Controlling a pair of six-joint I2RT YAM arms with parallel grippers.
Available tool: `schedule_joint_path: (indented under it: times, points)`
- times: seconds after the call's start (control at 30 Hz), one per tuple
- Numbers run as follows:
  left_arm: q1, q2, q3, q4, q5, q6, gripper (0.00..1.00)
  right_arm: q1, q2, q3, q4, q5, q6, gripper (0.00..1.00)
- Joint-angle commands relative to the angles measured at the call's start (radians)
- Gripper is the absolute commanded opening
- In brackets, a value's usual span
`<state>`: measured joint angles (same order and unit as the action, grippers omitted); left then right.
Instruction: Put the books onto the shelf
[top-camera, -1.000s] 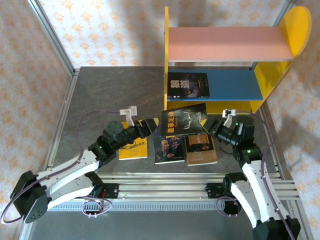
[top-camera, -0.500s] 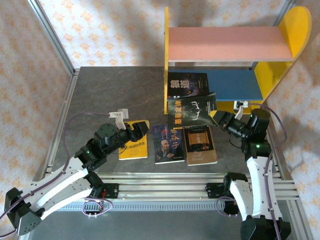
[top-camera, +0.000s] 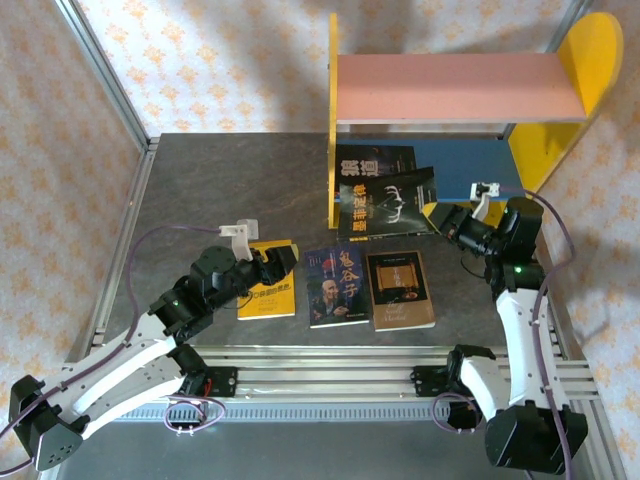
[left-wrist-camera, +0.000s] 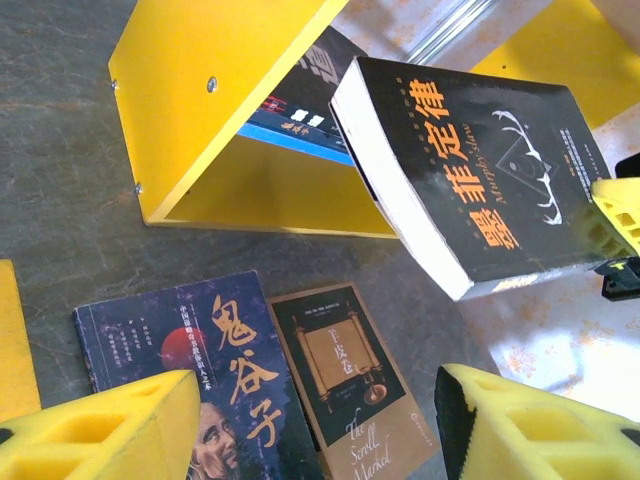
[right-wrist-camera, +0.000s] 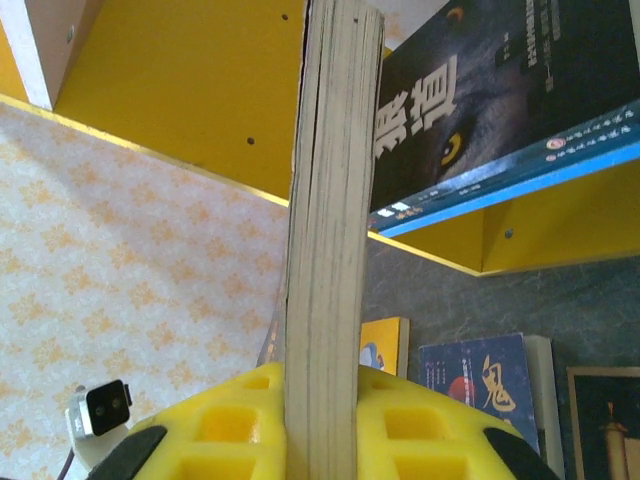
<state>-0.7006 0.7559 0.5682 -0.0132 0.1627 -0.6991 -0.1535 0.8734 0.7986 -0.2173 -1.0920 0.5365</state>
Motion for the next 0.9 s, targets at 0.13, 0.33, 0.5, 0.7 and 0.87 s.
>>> schedule_joint_path:
  times: [0.13, 0.33, 0.5, 0.7, 0.87]
  points:
    - [-0.002, -0.010, 0.044, -0.061, -0.047, 0.045, 0.63, -0.006, 0.073, 0.076, 0.176, 0.012, -0.020, 0.01]
    - [-0.002, -0.009, 0.062, -0.100, -0.078, 0.068, 0.62, -0.009, 0.168, 0.097, 0.257, 0.032, -0.034, 0.01]
    - [-0.002, -0.001, 0.082, -0.125, -0.092, 0.082, 0.62, -0.008, 0.267, 0.118, 0.349, 0.026, -0.025, 0.02]
    - [-0.002, 0.002, 0.075, -0.123, -0.104, 0.085, 0.62, -0.009, 0.360, 0.152, 0.413, 0.020, -0.040, 0.02]
    - [-0.002, 0.004, 0.073, -0.123, -0.108, 0.084, 0.62, -0.008, 0.434, 0.174, 0.468, 0.008, -0.037, 0.02]
